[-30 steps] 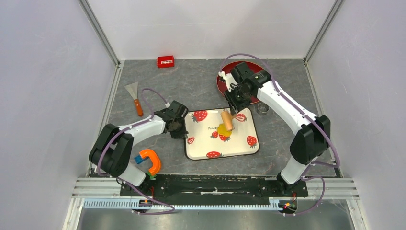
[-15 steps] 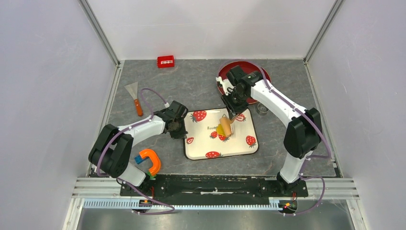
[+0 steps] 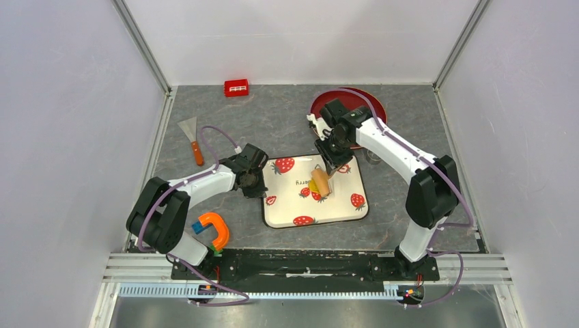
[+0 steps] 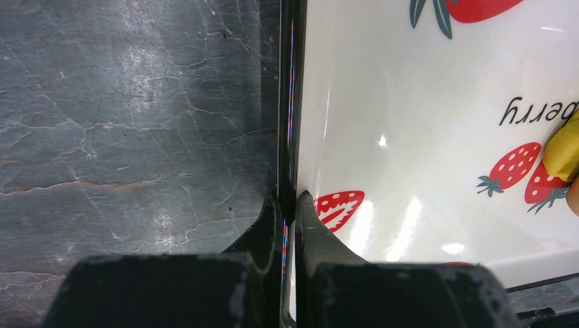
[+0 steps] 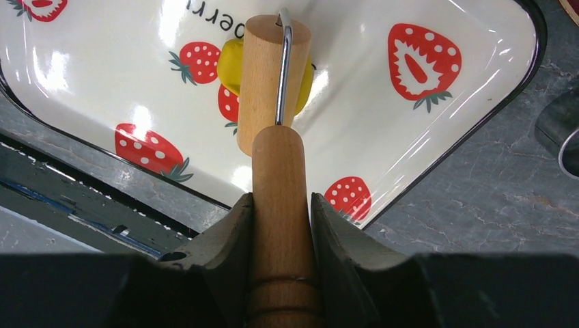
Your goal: Roll out the dumpling wrappers from the dough
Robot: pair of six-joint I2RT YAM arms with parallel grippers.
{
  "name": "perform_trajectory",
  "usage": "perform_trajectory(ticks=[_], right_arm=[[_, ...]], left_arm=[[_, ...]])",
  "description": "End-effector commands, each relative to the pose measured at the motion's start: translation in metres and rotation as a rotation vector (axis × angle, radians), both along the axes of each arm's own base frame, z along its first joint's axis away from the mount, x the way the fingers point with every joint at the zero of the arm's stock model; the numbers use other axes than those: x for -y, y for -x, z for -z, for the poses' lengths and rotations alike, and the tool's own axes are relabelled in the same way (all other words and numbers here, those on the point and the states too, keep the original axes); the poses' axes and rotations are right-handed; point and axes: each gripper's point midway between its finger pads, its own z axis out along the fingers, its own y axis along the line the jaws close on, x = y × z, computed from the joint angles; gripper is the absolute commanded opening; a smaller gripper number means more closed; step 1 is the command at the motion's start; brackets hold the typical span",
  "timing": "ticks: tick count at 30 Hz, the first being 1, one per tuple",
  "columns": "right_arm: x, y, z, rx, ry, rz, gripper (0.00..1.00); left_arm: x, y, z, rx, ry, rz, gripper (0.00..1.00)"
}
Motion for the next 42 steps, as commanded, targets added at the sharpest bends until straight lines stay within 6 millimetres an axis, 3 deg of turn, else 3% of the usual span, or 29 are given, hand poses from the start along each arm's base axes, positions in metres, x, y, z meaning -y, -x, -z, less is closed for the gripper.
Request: perform_trajectory(ticks=[1, 8, 15, 23, 35, 42], right_arm=[[0.065, -0.004, 0.035, 0.006, 0.302, 0.037, 0.0], [0.088, 0.0, 0.05, -0.019, 0.334, 0.075, 0.0], [0.091, 0.0, 0.062, -0.051, 0.346, 0.083, 0.0], [0.101, -0.014, 0.057, -0.031, 0.373, 0.122, 0.0], [0.12, -0.005, 0.058, -0.047, 0.415, 0.154, 0.0], [0.122, -0.007, 0.057, -0.048, 0.42, 0.159, 0.0]], left_arm=[[-0.055, 0.03, 0.024, -0.102, -0.246, -0.047, 0.02], [-0.058, 0.031, 0.023, -0.1, -0.258, -0.057, 0.02], [-0.057, 0.028, 0.022, -0.094, -0.258, -0.054, 0.02], [-0.059, 0.029, 0.022, -0.096, -0.268, -0.054, 0.02], [-0.066, 0.022, 0.018, -0.082, -0.321, -0.057, 0.02], [-0.081, 0.02, 0.017, -0.084, -0.371, -0.088, 0.02]])
